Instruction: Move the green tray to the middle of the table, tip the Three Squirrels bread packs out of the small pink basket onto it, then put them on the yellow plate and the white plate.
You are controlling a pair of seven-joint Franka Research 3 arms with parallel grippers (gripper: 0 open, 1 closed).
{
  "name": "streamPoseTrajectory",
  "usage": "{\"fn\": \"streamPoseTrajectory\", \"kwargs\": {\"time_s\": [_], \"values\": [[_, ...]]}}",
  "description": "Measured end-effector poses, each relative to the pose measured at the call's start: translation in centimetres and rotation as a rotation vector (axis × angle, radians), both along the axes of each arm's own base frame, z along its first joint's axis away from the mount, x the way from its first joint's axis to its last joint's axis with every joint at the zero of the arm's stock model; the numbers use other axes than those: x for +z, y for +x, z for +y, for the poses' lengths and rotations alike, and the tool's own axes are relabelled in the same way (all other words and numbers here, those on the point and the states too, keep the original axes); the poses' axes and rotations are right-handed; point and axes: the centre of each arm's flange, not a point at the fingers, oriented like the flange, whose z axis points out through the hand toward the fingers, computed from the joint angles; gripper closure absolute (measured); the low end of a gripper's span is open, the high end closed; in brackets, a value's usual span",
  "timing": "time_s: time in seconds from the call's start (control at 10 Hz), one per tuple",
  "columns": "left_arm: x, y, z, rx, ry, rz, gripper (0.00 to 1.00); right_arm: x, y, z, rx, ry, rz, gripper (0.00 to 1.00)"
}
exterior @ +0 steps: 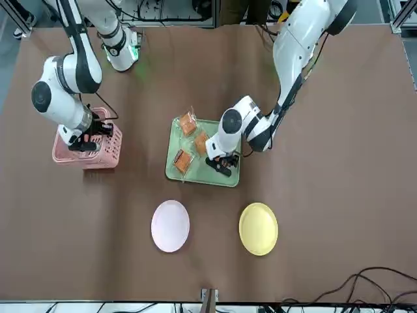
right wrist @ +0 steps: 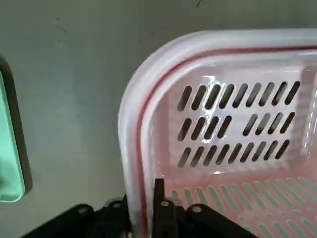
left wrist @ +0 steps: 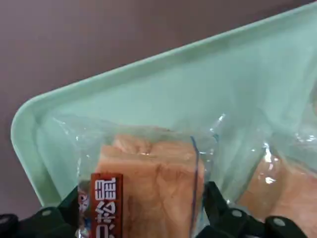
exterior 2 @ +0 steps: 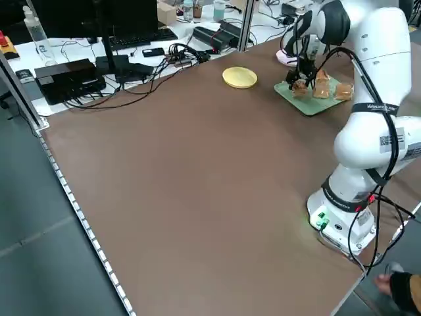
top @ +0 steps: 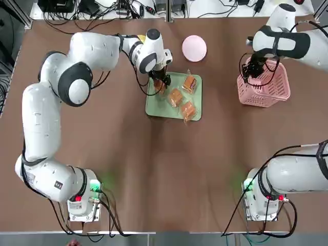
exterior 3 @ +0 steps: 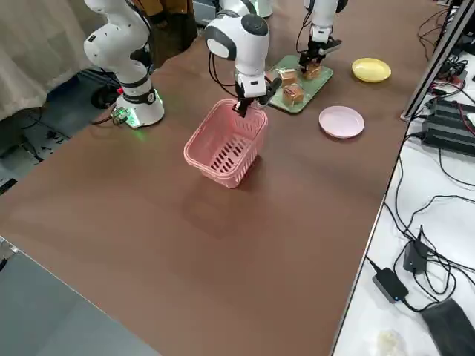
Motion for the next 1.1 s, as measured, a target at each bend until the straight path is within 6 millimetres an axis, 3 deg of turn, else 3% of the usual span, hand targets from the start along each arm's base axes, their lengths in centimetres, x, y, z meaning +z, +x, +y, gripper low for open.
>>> {"fn": "streamPoseTrajectory", "kwargs": {"time_s": [0.3,0.4,0.6,0.9,1.0,1.1], "values": [[-0.8,0.4,0.5,0.059,0.031,-0.011,0.15,1.0,0.2,0.3,-0.007,-0.002,0.019,0.36],[-0.6,1.1,1.0,0.086,0.032,-0.019,0.32,2.7,0.7,0.4,-0.002,0.001,0.02,0.2],[0.2,3.2,2.2,0.127,0.033,-0.048,0.32,9.1,2.8,0.4,0.005,0.01,-0.015,0.07],[0.3,5.0,3.9,0.189,0.046,-0.066,0.27,21.6,6.1,-1.5,-0.01,0.008,-0.151,0.02],[0.3,4.9,3.9,0.199,0.048,-0.065,0.23,24.8,6.6,-2.0,0.002,-0.036,-0.195,0.01],[0.1,4.8,3.9,0.219,0.05,-0.062,0.08,27.4,6.9,-2.3,0.014,-0.076,-0.208,0.01]]}}
